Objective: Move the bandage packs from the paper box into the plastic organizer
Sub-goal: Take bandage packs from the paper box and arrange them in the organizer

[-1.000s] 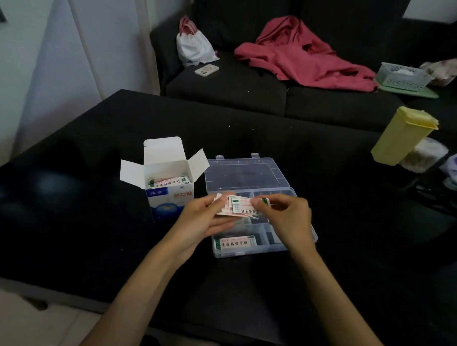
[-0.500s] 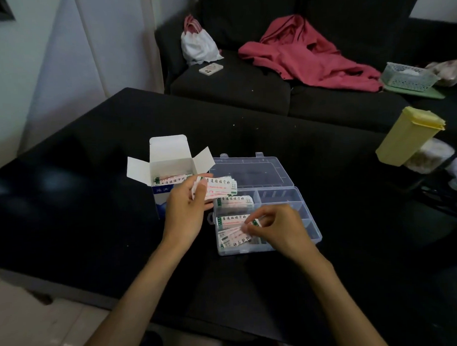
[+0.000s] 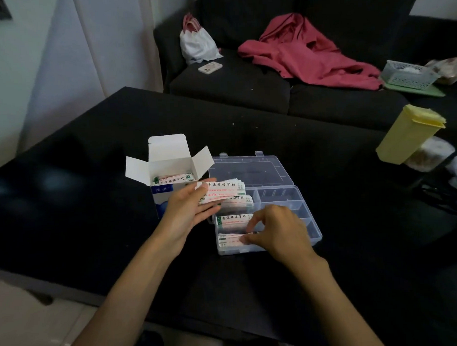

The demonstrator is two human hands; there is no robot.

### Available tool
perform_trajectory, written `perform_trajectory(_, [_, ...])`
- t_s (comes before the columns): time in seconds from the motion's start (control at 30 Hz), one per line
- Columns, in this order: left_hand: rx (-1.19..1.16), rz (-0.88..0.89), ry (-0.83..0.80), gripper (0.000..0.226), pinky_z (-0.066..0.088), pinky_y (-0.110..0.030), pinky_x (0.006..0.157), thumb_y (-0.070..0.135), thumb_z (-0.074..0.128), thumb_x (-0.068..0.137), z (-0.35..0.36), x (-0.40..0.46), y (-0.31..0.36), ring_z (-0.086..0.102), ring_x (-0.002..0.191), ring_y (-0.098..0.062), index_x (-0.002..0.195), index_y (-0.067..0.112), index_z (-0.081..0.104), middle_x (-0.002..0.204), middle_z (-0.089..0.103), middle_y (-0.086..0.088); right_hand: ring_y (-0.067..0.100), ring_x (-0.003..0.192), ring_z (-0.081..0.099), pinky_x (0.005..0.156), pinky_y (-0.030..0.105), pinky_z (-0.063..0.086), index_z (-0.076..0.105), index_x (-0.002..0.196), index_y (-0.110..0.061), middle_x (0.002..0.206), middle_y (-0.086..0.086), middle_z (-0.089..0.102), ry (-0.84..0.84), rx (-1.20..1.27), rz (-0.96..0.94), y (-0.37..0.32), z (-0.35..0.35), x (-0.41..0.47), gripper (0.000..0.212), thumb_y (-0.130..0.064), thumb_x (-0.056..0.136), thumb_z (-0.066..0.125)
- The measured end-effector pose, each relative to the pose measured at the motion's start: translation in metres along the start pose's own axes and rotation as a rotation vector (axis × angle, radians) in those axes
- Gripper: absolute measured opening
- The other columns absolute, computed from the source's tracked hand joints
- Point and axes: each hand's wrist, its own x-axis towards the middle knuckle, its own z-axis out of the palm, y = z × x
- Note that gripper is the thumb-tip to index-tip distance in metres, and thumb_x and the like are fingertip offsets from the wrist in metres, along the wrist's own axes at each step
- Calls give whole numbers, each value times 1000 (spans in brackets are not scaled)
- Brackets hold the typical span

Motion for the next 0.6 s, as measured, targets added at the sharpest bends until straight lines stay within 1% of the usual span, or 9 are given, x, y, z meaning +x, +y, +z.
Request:
perform_trajectory(0.07, [7, 15, 0, 20, 57, -22, 78, 16, 47, 99, 0, 0, 0, 67, 101, -15, 108, 22, 64, 108, 70, -6, 4, 67, 52, 55, 16, 39, 64, 83, -32, 73, -9, 57, 36, 200, 54, 3, -5, 1, 13, -38, 77, 74])
perform_trajectory(0.13, [14, 34, -13, 21, 56, -19, 76, 13, 48, 98, 2, 0, -1, 67, 100, -13, 111, 19, 64, 108, 71, -6, 6, 58, 56, 47, 12, 42, 64, 93, -24, 72, -1, 61, 103, 626, 180, 2, -15, 3, 10, -33, 88, 64])
perform_trajectory(0.2, [46, 45, -39, 23, 56, -19, 79, 10, 48, 98, 5, -1, -4, 67, 101, -13, 113, 18, 64, 106, 71, -7, 8, 60, 63, 50, 14, 48, 62, 99, -19, 79, 1, 66, 3, 985, 292, -8, -23, 1, 24, -40, 92, 54])
perform_trajectory(0.23, [72, 49, -62, 24, 55, -19, 81, 9, 48, 98, 7, -1, -5, 67, 101, -12, 112, 20, 63, 106, 71, -7, 10, 63, 66, 54, 17, 52, 63, 96, -19, 82, 1, 68, -65, 1068, 321, -13, -24, 1, 27, -44, 92, 52])
perform_trajectory(0.27, [99, 52, -92, 25, 55, -20, 82, 8, 47, 98, 9, -2, -6, 67, 101, -12, 112, 21, 63, 105, 71, -7, 11, 67, 68, 57, 20, 55, 64, 91, -19, 84, 1, 69, -97, 1093, 334, -16, -22, 1, 27, -45, 90, 53])
perform_trajectory(0.33, [142, 48, -150, 28, 55, -20, 84, 6, 47, 97, 12, -3, -7, 67, 99, -9, 116, 22, 61, 103, 72, -4, 9, 70, 67, 63, 22, 57, 65, 83, -18, 82, 1, 69, -44, 1068, 346, -17, -17, 3, 22, -39, 88, 60])
perform_trajectory(0.43, [156, 32, -188, 27, 55, -20, 81, 7, 47, 98, 14, -3, -7, 67, 98, -9, 113, 25, 61, 103, 72, -3, 0, 59, 61, 57, 13, 49, 67, 77, -16, 67, -7, 68, 54, 1030, 326, -8, -16, 5, 17, -31, 86, 65])
perform_trajectory(0.5, [155, 29, -176, 24, 56, -20, 79, 9, 48, 98, 13, -2, -7, 68, 97, -10, 110, 25, 63, 102, 72, -5, -3, 58, 61, 55, 11, 48, 69, 78, -15, 64, -10, 68, 22, 1035, 294, -5, -16, 4, 18, -29, 89, 63])
perform_trajectory(0.6, [163, 51, -139, 23, 56, -19, 77, 9, 50, 97, 11, -1, -7, 69, 95, -10, 107, 25, 64, 99, 73, -5, 2, 65, 66, 59, 15, 52, 70, 85, -15, 71, -8, 71, -43, 1090, 292, -6, -16, 4, 15, -29, 88, 64])
